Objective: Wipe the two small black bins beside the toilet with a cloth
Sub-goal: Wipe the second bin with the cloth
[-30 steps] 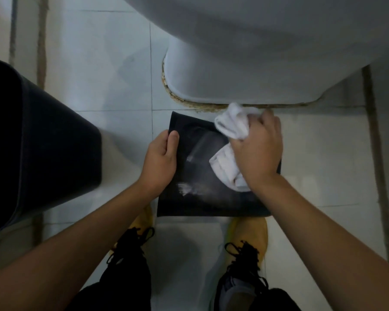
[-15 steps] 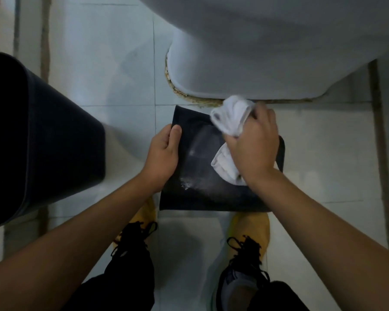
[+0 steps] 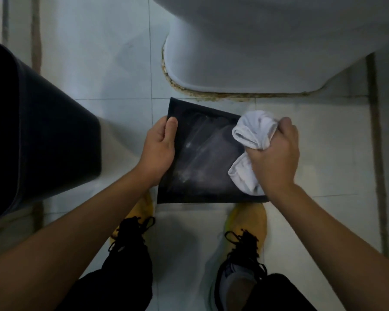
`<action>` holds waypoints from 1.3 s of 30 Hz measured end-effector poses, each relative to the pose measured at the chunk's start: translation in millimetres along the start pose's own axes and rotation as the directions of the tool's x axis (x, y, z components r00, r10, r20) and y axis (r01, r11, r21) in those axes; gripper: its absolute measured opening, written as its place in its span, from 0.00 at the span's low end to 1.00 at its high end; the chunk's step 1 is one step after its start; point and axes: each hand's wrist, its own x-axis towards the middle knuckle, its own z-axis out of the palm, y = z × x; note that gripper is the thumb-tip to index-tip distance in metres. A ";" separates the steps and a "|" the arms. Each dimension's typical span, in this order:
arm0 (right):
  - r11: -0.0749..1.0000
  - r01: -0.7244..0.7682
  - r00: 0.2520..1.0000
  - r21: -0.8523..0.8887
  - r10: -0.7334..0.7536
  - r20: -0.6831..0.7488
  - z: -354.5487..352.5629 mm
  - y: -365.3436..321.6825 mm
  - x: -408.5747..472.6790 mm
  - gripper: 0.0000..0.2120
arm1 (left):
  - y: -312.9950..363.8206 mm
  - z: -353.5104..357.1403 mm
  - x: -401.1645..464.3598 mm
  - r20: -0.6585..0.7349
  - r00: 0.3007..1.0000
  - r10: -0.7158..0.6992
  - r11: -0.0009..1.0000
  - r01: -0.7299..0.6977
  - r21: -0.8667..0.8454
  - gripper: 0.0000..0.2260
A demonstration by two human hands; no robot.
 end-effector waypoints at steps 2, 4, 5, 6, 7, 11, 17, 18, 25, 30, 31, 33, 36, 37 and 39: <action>0.996 0.079 0.997 -0.033 -0.079 -0.015 5.6 0.0 -10.0 0.10 | 0.4 1.2 1.0 -0.013 1.000 0.002 1.000 -0.002 0.017 0.16; 0.903 0.430 0.902 0.011 -0.430 0.041 10.7 -9.0 -37.1 0.11 | -0.5 1.3 1.1 -0.021 1.000 0.003 1.000 -0.003 0.019 0.16; 0.798 0.602 0.792 0.042 -0.602 0.101 11.3 -11.1 -49.7 0.11 | -1.6 1.2 1.3 -0.024 1.000 0.005 1.000 -0.004 0.024 0.16; 0.703 0.709 0.689 0.062 -0.708 0.155 10.3 -11.3 -53.7 0.09 | -3.0 1.0 1.1 -0.023 1.000 0.008 0.999 -0.007 0.031 0.16; 0.653 0.754 0.635 0.075 -0.753 0.172 8.6 -7.4 -49.2 0.09 | -3.8 1.0 0.6 -0.022 1.000 0.012 0.999 -0.011 0.039 0.16; 0.948 0.318 0.948 0.015 -0.318 -0.012 10.3 12.8 -2.0 0.08 | -4.8 -0.1 1.7 -0.018 1.000 0.020 0.998 -0.019 0.056 0.17; 0.975 0.173 0.985 -0.142 -0.173 0.012 5.4 -10.4 -9.9 0.14 | -1.7 2.5 0.5 -0.026 0.999 0.044 0.996 -0.042 0.074 0.15; 0.948 0.295 0.955 -0.121 -0.290 0.062 8.3 -21.1 -24.1 0.14 | -1.1 2.4 0.1 -0.029 0.998 0.049 0.996 -0.047 0.077 0.15; 0.729 0.674 0.693 0.120 -0.680 0.239 23.3 -49.0 -40.8 0.12 | -9.8 -0.7 -2.8 -0.043 0.994 0.098 0.990 -0.093 0.106 0.15; 0.996 0.089 0.992 0.023 -0.090 0.085 23.7 -47.1 19.6 0.16 | -4.9 -0.1 1.1 -0.039 0.998 0.053 0.992 -0.048 0.116 0.16; 0.999 0.049 0.996 -0.007 -0.048 0.070 24.1 -48.5 23.5 0.15 | -4.0 0.1 1.5 -0.033 0.998 0.047 0.993 -0.043 0.113 0.16; 0.995 0.086 0.992 -0.059 -0.080 0.099 22.0 -52.7 13.2 0.17 | -3.1 -0.2 1.0 -0.022 0.999 0.042 0.994 -0.040 0.099 0.16; 0.956 0.293 0.923 0.000 -0.283 0.262 8.8 -60.1 -22.8 0.20 | -5.3 0.0 0.9 -0.031 0.998 0.063 0.996 -0.061 0.065 0.16; 0.938 0.344 0.889 0.034 -0.337 0.311 4.8 -61.1 -31.4 0.19 | -5.3 0.1 0.7 -0.030 0.998 0.058 0.997 -0.057 0.053 0.16; 0.945 0.307 0.871 0.117 -0.328 0.367 -7.7 -66.0 -36.1 0.17 | -3.7 -0.5 1.0 -0.033 0.998 0.050 0.998 -0.049 0.041 0.16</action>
